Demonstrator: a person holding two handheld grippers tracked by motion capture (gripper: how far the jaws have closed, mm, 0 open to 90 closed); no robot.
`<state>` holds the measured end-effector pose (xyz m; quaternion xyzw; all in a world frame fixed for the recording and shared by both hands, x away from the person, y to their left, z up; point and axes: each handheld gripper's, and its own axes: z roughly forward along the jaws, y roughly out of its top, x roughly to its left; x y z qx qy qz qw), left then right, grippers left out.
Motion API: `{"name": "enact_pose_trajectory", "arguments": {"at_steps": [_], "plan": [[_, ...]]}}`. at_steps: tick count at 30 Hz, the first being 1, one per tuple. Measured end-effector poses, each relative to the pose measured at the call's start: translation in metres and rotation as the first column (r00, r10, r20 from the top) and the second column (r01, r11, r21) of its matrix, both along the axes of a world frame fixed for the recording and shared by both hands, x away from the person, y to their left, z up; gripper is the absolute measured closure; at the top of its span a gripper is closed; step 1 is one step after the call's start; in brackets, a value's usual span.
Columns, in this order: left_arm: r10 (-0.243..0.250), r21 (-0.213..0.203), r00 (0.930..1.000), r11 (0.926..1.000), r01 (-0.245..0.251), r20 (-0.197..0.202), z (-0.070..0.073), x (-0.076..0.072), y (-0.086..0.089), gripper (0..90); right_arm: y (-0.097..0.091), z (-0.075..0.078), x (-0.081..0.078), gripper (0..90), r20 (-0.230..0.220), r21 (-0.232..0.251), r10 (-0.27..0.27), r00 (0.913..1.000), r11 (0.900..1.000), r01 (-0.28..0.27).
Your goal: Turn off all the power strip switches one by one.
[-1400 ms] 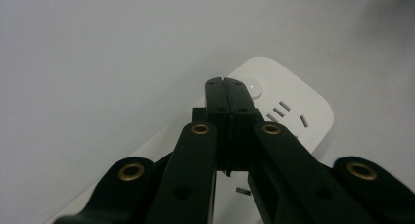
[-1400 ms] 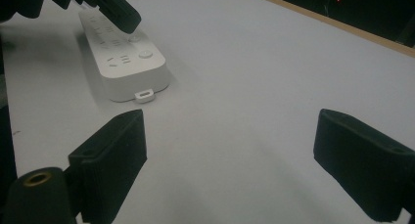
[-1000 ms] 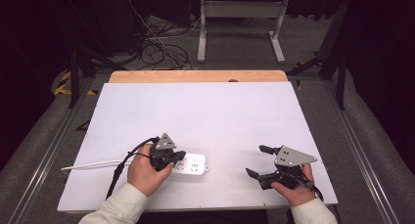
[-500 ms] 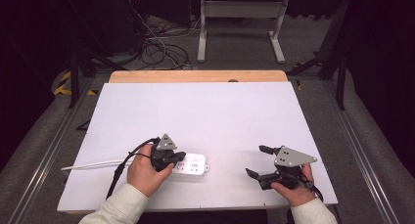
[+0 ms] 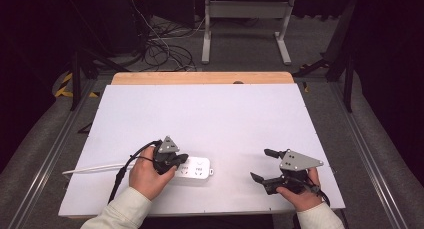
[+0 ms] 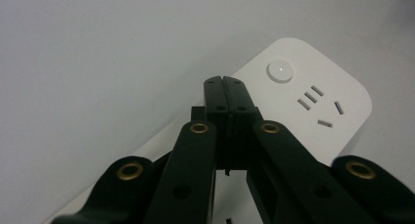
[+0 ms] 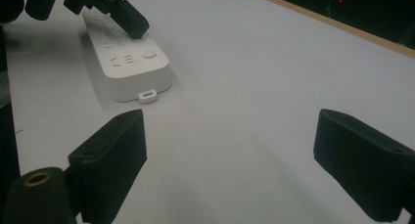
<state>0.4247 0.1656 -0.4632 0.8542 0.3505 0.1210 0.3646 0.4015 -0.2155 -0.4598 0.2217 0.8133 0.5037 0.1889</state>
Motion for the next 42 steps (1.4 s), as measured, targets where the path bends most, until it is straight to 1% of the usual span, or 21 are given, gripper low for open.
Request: {"name": "enact_pose_trajectory", "arguments": {"at_steps": [17,21,23,24,27,29,30,32,34,36,37,38,39,40,42], "plan": [[-0.012,0.026,0.9996,0.9996,0.011,0.025,0.0,-0.002,-0.001,90.0,0.0,0.0,0.0,12.9,-0.002,-0.001,0.001,1.0,1.0,-0.001],[-0.016,0.041,0.9992,0.999,0.015,0.036,0.0,-0.002,-0.002,90.0,0.0,0.0,0.0,12.8,-0.005,-0.001,0.002,1.0,1.0,-0.002],[-0.017,0.056,0.9989,0.9983,0.014,0.044,0.0,-0.004,-0.004,90.0,0.001,0.0,0.0,12.8,-0.004,-0.002,0.001,1.0,1.0,-0.001],[-0.021,0.072,0.9982,0.9973,0.016,0.057,0.001,-0.004,-0.005,90.0,0.001,0.0,0.0,12.8,-0.003,-0.002,0.002,1.0,1.0,-0.002],[-0.022,0.071,0.9982,0.9973,0.018,0.055,0.0,-0.005,-0.005,90.0,0.001,-0.001,0.0,12.8,-0.005,-0.001,0.003,1.0,1.0,-0.003],[-0.024,0.074,0.9977,0.997,0.02,0.063,0.0,-0.005,-0.006,90.0,0.002,-0.001,0.0,12.8,-0.004,-0.001,0.004,1.0,1.0,-0.004],[-0.032,0.079,0.9976,0.9965,0.027,0.062,-0.001,-0.005,-0.007,90.0,0.002,-0.001,0.0,12.8,-0.006,-0.001,0.003,1.0,1.0,-0.003],[-0.029,0.094,0.9969,0.9953,0.022,0.073,-0.001,-0.006,-0.009,90.0,0.002,-0.001,0.0,12.8,-0.006,-0.001,0.003,1.0,1.0,-0.003],[-0.019,0.085,0.9971,0.9963,0.012,0.074,-0.001,-0.006,-0.009,90.0,0.002,-0.001,0.0,12.7,-0.005,-0.003,0.005,1.0,1.0,-0.005],[-0.017,0.075,0.9961,0.9971,0.011,0.086,-0.002,-0.005,-0.008,90.0,0.002,-0.001,-0.001,12.8,-0.004,-0.002,0.004,1.0,1.0,-0.004],[0.002,0.037,0.9963,0.9993,-0.005,0.086,0.0,-0.005,-0.006,90.0,0.001,0.0,-0.001,12.8,-0.003,-0.001,0.004,1.0,1.0,-0.004],[0.002,0.037,0.9963,0.9993,-0.005,0.086,0.0,-0.005,-0.006,90.0,0.001,0.0,-0.001,12.8,-0.003,0.001,0.003,1.0,1.0,-0.003],[0.006,0.02,0.9978,0.9998,-0.007,0.066,0.001,-0.005,-0.005,90.0,0.001,0.0,-0.001,12.8,-0.003,0.001,0.003,1.0,1.0,-0.003],[0.004,-0.001,0.9974,1.0,-0.004,0.072,0.002,-0.004,-0.003,90.0,0.0,0.0,0.0,12.8,-0.003,0.001,0.003,1.0,1.0,-0.003],[0.003,-0.049,0.9979,0.9988,0.0,0.065,0.009,-0.004,-0.001,90.0,-0.001,-0.001,0.001,12.8,-0.007,0.001,0.002,1.0,1.0,-0.002]]}}
